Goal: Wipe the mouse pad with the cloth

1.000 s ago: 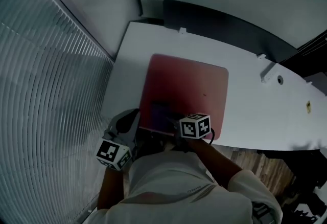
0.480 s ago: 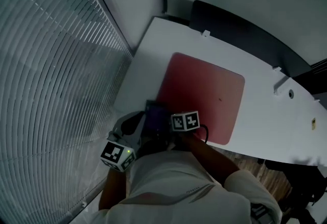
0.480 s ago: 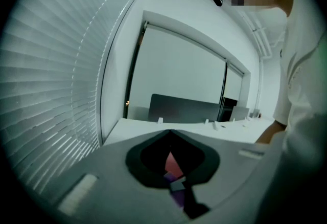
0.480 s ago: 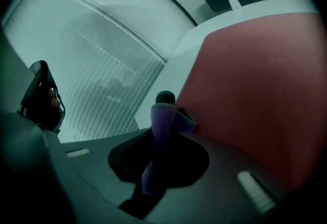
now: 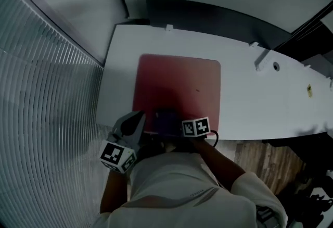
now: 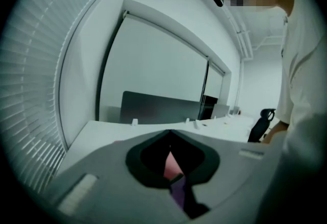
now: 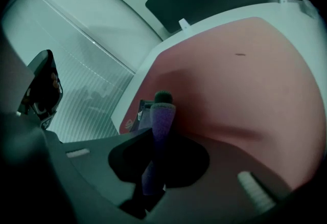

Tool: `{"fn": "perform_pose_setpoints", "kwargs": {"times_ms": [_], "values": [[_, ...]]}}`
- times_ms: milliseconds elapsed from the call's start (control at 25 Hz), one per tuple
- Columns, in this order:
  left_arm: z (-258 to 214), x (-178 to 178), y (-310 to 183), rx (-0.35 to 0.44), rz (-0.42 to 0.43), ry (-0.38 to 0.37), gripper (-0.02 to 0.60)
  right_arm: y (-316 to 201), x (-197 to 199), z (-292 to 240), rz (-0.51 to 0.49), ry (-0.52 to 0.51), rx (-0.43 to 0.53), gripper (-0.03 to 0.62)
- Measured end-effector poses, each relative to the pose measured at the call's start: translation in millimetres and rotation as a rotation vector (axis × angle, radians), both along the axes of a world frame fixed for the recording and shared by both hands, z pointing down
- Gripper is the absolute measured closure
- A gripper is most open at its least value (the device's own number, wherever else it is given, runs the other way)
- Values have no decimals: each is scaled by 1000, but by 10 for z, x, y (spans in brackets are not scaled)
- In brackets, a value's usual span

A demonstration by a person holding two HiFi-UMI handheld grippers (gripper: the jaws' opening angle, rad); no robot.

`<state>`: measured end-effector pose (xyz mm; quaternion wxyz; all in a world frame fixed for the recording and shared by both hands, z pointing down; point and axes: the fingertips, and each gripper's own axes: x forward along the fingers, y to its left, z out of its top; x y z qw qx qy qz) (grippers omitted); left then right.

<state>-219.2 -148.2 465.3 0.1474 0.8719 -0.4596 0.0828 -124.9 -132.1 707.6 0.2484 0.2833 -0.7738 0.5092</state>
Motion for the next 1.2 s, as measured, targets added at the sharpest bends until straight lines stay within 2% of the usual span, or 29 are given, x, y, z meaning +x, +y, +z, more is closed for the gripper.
{"fn": "perform_pose_setpoints", "kwargs": {"times_ms": [560, 800, 960, 1040, 1200], "values": [[30, 1489, -104, -23, 235, 22, 578, 184, 1791, 5, 280, 52, -22, 543], [-1, 2081, -98, -8, 339, 38, 578, 346, 2444, -18, 394, 85, -14, 543], [-24, 2328, -81, 2, 386, 46, 578, 435, 2710, -110, 443, 91, -10, 543], [-74, 2380, -57, 2, 396, 56, 578, 427, 2735, -300, 462, 63, 30, 543], [-204, 2348, -90, 23, 390, 61, 578, 182, 2749, -780, 457, 47, 221, 545]]}}
